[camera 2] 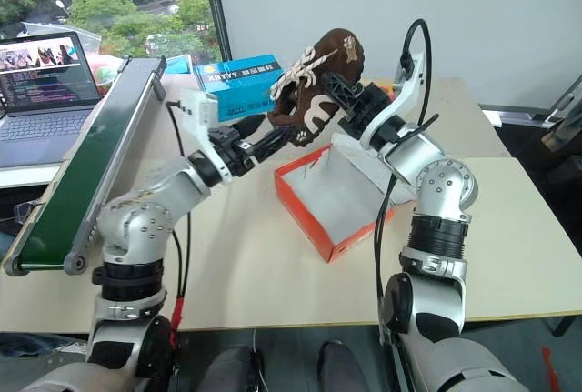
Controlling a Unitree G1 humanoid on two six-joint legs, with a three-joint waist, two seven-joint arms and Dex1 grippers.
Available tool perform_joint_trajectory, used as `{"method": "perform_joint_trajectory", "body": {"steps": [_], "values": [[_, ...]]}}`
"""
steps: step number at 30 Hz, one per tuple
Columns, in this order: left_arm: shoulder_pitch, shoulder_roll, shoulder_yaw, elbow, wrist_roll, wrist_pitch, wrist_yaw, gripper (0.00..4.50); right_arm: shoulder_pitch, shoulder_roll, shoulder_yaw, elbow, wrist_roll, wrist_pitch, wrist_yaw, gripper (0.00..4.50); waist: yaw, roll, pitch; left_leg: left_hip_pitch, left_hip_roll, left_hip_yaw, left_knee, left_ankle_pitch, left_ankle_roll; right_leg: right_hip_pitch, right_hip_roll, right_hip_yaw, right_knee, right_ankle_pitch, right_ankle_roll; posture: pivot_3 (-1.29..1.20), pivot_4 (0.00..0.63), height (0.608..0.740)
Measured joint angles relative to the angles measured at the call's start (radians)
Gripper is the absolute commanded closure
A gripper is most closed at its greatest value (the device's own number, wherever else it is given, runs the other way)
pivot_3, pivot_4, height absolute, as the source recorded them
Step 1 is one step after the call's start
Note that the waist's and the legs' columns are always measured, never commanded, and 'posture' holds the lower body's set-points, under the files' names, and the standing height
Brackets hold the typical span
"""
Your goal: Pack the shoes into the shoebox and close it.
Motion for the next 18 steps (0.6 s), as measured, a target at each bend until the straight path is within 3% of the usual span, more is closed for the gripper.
{"method": "perform_joint_trajectory", "body": {"steps": [2, 7, 18], "values": [[0.008, 0.092, 0.043, -0.015, -0.005, 0.022, -0.031, 0.00, -0.031, -0.121, 0.119, 0.021, -0.119, -0.029, 0.097, 4.06, -0.001, 0.002, 0.001, 0.000, 0.000, 0.000, 0.000, 0.000, 0.000, 0.000, 0.000, 0.000, 0.000, 0.000, 0.000, 0.00, 0.150, 0.740], [0.052, 0.163, 0.087, -0.011, 0.010, 0.021, -0.034, 0.00, -0.112, -0.287, 0.415, 0.161, -0.380, -0.125, 0.352, 4.06, -0.001, 0.002, 0.001, 0.001, 0.000, 0.002, 0.000, 0.000, 0.000, 0.001, 0.000, 0.000, -0.001, 0.000, 0.000, 0.00, 0.150, 0.740], [0.177, 0.107, 0.065, -0.103, 0.035, 0.013, 0.025, 0.00, -0.227, -0.256, 0.667, 0.647, -0.739, -0.426, 0.665, 4.06, 0.004, 0.002, 0.002, -0.001, 0.000, 0.003, 0.000, 0.000, 0.000, 0.000, -0.001, 0.000, -0.002, 0.000, 0.001, 0.00, 0.150, 0.740]]}}
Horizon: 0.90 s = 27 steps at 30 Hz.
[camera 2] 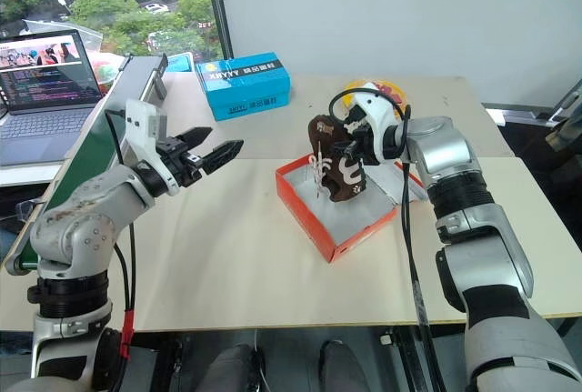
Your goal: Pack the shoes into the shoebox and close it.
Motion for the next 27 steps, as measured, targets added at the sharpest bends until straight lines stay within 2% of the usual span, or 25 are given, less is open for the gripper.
{"method": "perform_joint_trajectory", "body": {"steps": [6, 12, 14, 16, 23, 27], "values": [[0.047, -0.017, 0.002, -0.046, 0.002, 0.001, 0.045, 0.00, -0.050, 0.043, 0.066, 0.270, -0.173, -0.196, 0.065, 4.06, -0.001, 0.000, 0.000, 0.001, 0.000, 0.000, 0.000, 0.001, -0.001, 0.000, 0.000, 0.000, 0.001, 0.000, 0.000, 0.00, 0.150, 0.740], [0.101, -0.031, 0.006, -0.108, -0.007, 0.007, 0.087, 0.00, -0.072, 0.086, 0.041, 0.436, -0.253, -0.280, 0.005, 4.06, -0.001, 0.000, 0.000, 0.002, 0.000, -0.001, 0.000, 0.001, -0.002, 0.001, 0.000, 0.000, 0.002, 0.000, -0.001, 0.00, 0.150, 0.740], [0.127, -0.029, 0.013, -0.126, -0.010, 0.018, 0.097, 0.00, -0.074, 0.095, 0.018, 0.460, -0.261, -0.284, -0.021, 3.06, -0.001, 0.000, 0.000, 0.003, 0.000, -0.001, 0.000, 0.001, -0.002, 0.002, 0.000, 0.000, 0.002, 0.000, -0.001, 0.00, 0.150, 0.740], [0.145, -0.027, 0.025, -0.144, -0.016, 0.022, 0.109, 0.00, -0.073, 0.104, -0.011, 0.483, -0.264, -0.286, -0.061, 2.49, -0.002, 0.000, 0.000, 0.005, 0.000, -0.001, 0.000, 0.001, -0.002, 0.004, -0.001, 0.000, 0.002, 0.000, -0.001, 0.00, 0.150, 0.740], [0.159, -0.016, 0.047, -0.176, -0.037, 0.032, 0.140, 0.00, -0.055, 0.151, -0.102, 0.505, -0.258, -0.294, -0.137, 0.02, -0.002, 0.000, 0.000, 0.006, 0.000, -0.001, -0.001, 0.001, -0.002, 0.004, 0.000, 0.001, 0.002, 0.000, -0.001, 0.00, 0.150, 0.740], [0.163, 0.006, 0.046, -0.181, -0.036, 0.044, 0.142, 0.00, -0.055, 0.183, -0.184, 0.476, -0.210, -0.294, -0.134, 0.02, -0.007, 0.000, 0.000, 0.006, 0.001, -0.001, -0.001, 0.001, -0.002, 0.003, 0.000, 0.001, 0.003, 0.000, -0.001, 0.00, 0.150, 0.740]]}}
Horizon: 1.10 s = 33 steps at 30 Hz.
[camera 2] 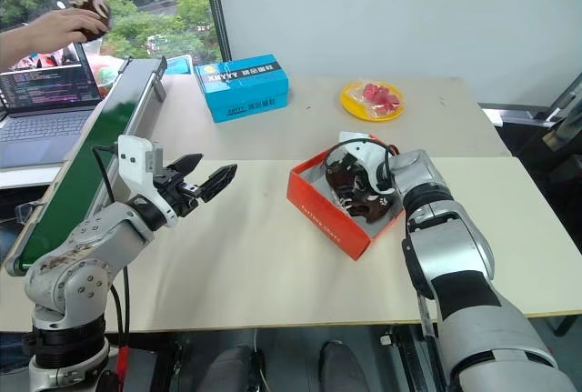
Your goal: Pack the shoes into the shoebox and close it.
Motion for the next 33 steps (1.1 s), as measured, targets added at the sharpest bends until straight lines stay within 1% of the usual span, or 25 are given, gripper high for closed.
{"method": "perform_joint_trajectory", "body": {"steps": [2, 4, 6, 7, 10, 13, 15, 17, 20, 22, 24, 26, 30, 33], "values": [[0.002, 0.004, 0.001, 0.000, 0.001, 0.000, 0.004, 0.00, -0.002, 0.006, -0.026, -0.040, 0.019, 0.001, 0.017, 0.02, 0.000, 0.000, 0.000, 0.000, 0.000, 0.000, 0.000, 0.000, 0.000, 0.000, 0.000, 0.000, 0.000, 0.000, 0.000, 0.00, 0.150, 0.740], [0.007, 0.009, 0.007, 0.000, 0.007, -0.001, 0.016, 0.00, -0.004, 0.007, -0.039, -0.121, 0.043, 0.028, 0.054, 0.02, 0.001, 0.000, 0.000, 0.000, 0.000, -0.001, 0.000, 0.000, 0.000, 0.000, 0.000, 0.000, 0.000, 0.000, 0.000, 0.00, 0.150, 0.740], [0.012, 0.014, 0.026, 0.002, 0.024, -0.003, 0.032, 0.00, 0.003, 0.008, -0.062, -0.231, 0.081, 0.100, 0.091, 0.02, 0.001, 0.000, 0.000, 0.000, 0.001, -0.001, 0.000, 0.000, 0.000, -0.001, 0.000, 0.000, 0.000, 0.000, 0.000, 0.00, 0.150, 0.740], [0.018, 0.017, 0.041, 0.006, 0.038, -0.006, 0.043, 0.00, 0.015, 0.007, -0.082, -0.323, 0.118, 0.167, 0.107, 0.02, 0.002, 0.000, 0.000, 0.000, 0.001, -0.002, -0.001, 0.000, 0.000, -0.001, 0.000, 0.000, 0.001, 0.000, 0.000, 0.00, 0.150, 0.740], [0.059, 0.022, 0.075, 0.034, 0.091, -0.034, 0.075, 0.00, 0.119, 0.008, -0.149, -0.670, 0.244, 0.343, 0.134, 0.02, 0.007, 0.001, 0.000, 0.000, 0.002, -0.002, -0.001, 0.000, 0.000, 0.000, -0.001, -0.001, 0.001, 0.000, 0.000, 0.00, 0.150, 0.740], [0.104, 0.020, 0.108, 0.066, 0.135, -0.073, 0.092, 0.00, 0.268, 0.014, -0.156, -0.933, 0.317, 0.439, 0.122, 0.02, 0.012, 0.000, 0.000, 0.000, 0.002, -0.002, -0.001, 0.000, 0.000, 0.001, -0.001, -0.002, 0.000, 0.000, 0.000, 0.00, 0.150, 0.740], [0.126, 0.011, 0.132, 0.081, 0.157, -0.103, 0.103, 0.00, 0.384, 0.035, -0.139, -1.047, 0.331, 0.463, 0.098, 0.02, 0.015, 0.000, 0.000, 0.000, 0.001, -0.001, 0.000, 0.000, 0.000, 0.000, -0.002, -0.002, 0.000, 0.000, 0.000, 0.00, 0.150, 0.740], [0.139, 0.005, 0.152, 0.088, 0.162, -0.126, 0.104, 0.00, 0.470, 0.056, -0.125, -1.098, 0.334, 0.469, 0.067, 0.02, 0.015, 0.000, 0.000, 0.000, 0.001, -0.001, 0.000, 0.000, 0.000, 0.000, -0.002, -0.002, 0.000, 0.000, 0.000, 0.00, 0.150, 0.740], [0.158, -0.002, 0.169, 0.092, 0.166, -0.166, 0.102, 0.00, 0.530, 0.101, -0.116, -1.147, 0.334, 0.472, -0.011, 0.02, 0.010, 0.000, 0.000, 0.000, 0.001, -0.001, 0.000, 0.000, 0.000, -0.001, -0.001, -0.001, 0.001, 0.000, 0.000, 0.00, 0.150, 0.740], [0.162, -0.010, 0.172, 0.093, 0.176, -0.183, 0.108, 0.00, 0.546, 0.121, -0.114, -1.169, 0.332, 0.457, -0.052, 0.02, 0.007, 0.000, 0.000, 0.000, 0.001, -0.001, 0.000, 0.000, 0.000, -0.001, 0.000, -0.001, 0.001, 0.000, -0.001, 0.00, 0.150, 0.740], [0.179, -0.020, 0.190, 0.094, 0.205, -0.218, 0.133, 0.00, 0.576, 0.172, -0.119, -1.182, 0.320, 0.409, -0.137, 0.02, 0.003, 0.000, 0.000, 0.001, 0.001, -0.001, -0.001, 0.000, 0.000, -0.001, 0.000, -0.001, 0.001, -0.001, -0.001, 0.00, 0.150, 0.740], [0.190, -0.028, 0.202, 0.095, 0.221, -0.237, 0.149, 0.00, 0.597, 0.198, -0.115, -1.181, 0.313, 0.390, -0.181, 0.02, 0.006, 0.000, 0.000, 0.001, 0.001, 0.000, -0.001, 0.000, 0.000, -0.001, -0.001, -0.001, 0.001, 0.000, -0.001, 0.00, 0.150, 0.740], [0.201, -0.044, 0.231, 0.113, 0.241, -0.277, 0.167, 0.00, 0.597, 0.213, -0.109, -1.179, 0.308, 0.346, -0.224, 0.02, 0.007, 0.000, 0.000, 0.001, 0.001, 0.000, 0.000, 0.000, 0.000, 0.000, -0.001, -0.001, 0.001, 0.000, -0.001, 0.00, 0.150, 0.740], [0.213, -0.062, 0.254, 0.157, 0.259, -0.344, 0.172, 0.00, 0.599, 0.252, -0.093, -1.178, 0.309, 0.318, -0.232, 0.02, 0.007, 0.000, 0.000, 0.001, 0.001, 0.000, -0.001, 0.000, 0.000, -0.001, 0.000, -0.001, 0.001, -0.001, -0.001, 0.00, 0.150, 0.740]]}}
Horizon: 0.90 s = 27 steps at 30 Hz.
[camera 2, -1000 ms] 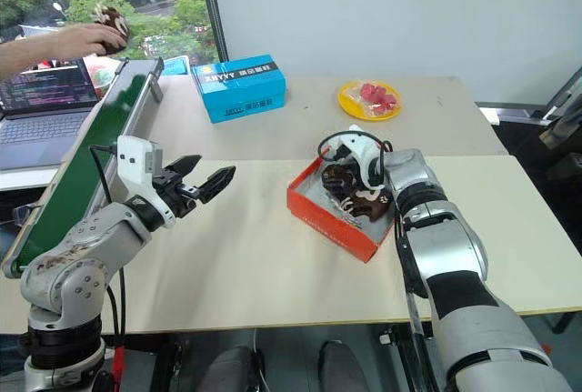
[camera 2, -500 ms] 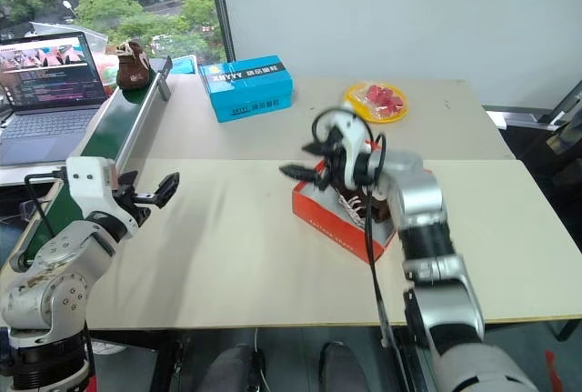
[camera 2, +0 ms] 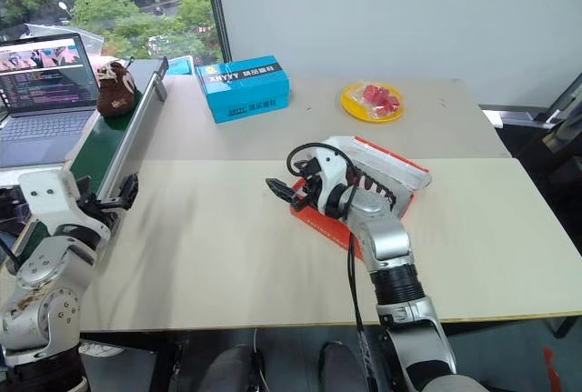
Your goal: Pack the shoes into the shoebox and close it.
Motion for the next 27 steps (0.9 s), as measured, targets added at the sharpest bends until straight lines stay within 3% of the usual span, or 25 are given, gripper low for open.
{"method": "perform_joint_trajectory", "body": {"steps": [7, 16, 27], "values": [[0.068, -0.007, 0.014, 0.083, 0.052, -0.093, -0.018, 0.00, 0.037, 0.009, 0.050, 0.004, -0.004, -0.047, 0.012, 0.02, 0.001, 0.000, 0.000, 0.000, 0.000, 0.000, 0.000, 0.000, 0.000, 0.000, -0.001, -0.001, 0.000, 0.000, 0.000, 0.00, 0.150, 0.740], [0.067, 0.069, 0.023, 0.215, 0.064, -0.190, -0.111, 0.00, 0.063, -0.019, 0.102, 0.018, -0.033, -0.100, 0.036, 0.02, -0.001, 0.000, 0.000, 0.000, 0.001, 0.001, 0.000, 0.000, 0.000, 0.000, 0.000, -0.001, 0.000, 0.000, -0.001, 0.00, 0.150, 0.740], [-0.137, 0.266, 0.101, 0.520, 0.053, -0.200, -0.193, 0.00, 0.062, -0.015, 0.107, 0.018, -0.033, -0.101, 0.043, 0.02, -0.002, 0.000, 0.000, 0.000, 0.001, 0.002, 0.000, 0.000, 0.000, 0.000, -0.001, -0.002, 0.000, 0.000, -0.001, 0.00, 0.150, 0.740]]}}
